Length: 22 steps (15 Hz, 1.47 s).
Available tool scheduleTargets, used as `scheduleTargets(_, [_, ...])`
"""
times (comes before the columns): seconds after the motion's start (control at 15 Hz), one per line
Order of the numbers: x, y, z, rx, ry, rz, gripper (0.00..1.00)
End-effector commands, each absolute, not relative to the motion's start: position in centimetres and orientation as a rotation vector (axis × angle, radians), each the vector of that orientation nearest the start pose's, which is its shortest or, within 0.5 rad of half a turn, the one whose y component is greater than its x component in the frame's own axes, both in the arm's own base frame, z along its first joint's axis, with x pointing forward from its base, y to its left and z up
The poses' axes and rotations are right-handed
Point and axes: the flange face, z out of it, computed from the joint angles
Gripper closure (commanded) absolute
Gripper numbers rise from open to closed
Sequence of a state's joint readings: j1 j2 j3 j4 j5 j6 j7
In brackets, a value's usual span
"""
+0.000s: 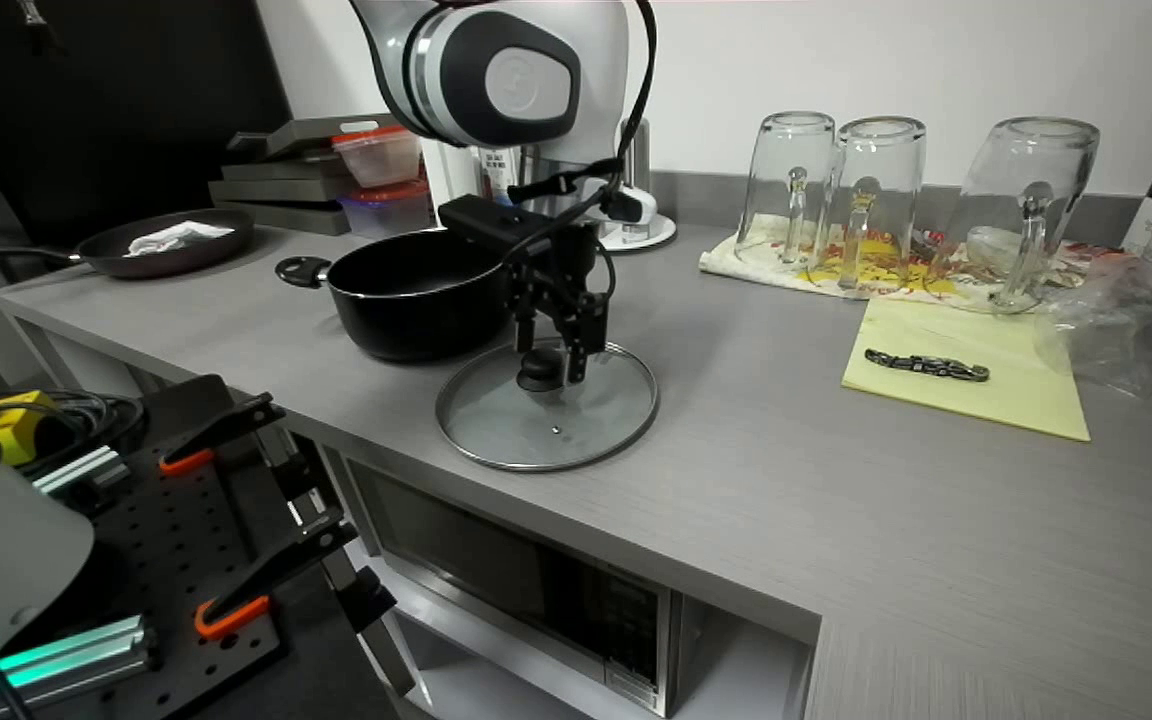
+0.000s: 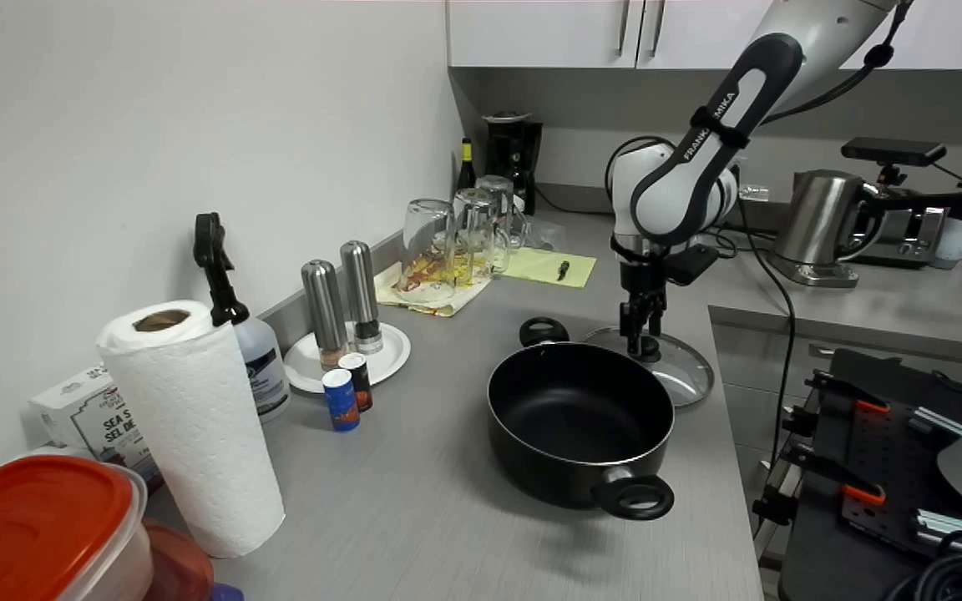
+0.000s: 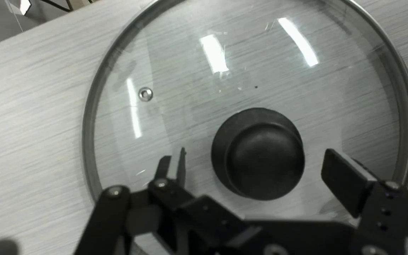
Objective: Pick up the lid from the table put it on the pot
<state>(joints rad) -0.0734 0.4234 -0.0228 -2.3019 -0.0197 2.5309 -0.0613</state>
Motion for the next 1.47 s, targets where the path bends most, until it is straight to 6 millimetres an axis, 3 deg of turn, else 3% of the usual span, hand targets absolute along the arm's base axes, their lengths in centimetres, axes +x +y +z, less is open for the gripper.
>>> scheduleTargets(0.0, [49.5, -4.4, 15.1, -3.119, 0.027, 0.302, 0.32])
scheduleTargets(0.33, [49.6, -4.3, 15.6, -3.119, 0.021, 0.288, 0.71])
scheduleTargets(0.4, [49.7, -4.4, 15.6, -3.119, 0.022, 0.286, 0.75])
scheduleTargets(0.8, [49.0, -6.0, 18.3, -3.157, 0.045, 0.224, 0.75])
scheduleTargets(1.13, [47.7, -8.1, 23.9, -3.236, 0.026, 0.111, 0.75])
scheduleTargets(1.4, [47.7, -8.2, 29.2, -3.295, -0.051, -0.010, 0.75])
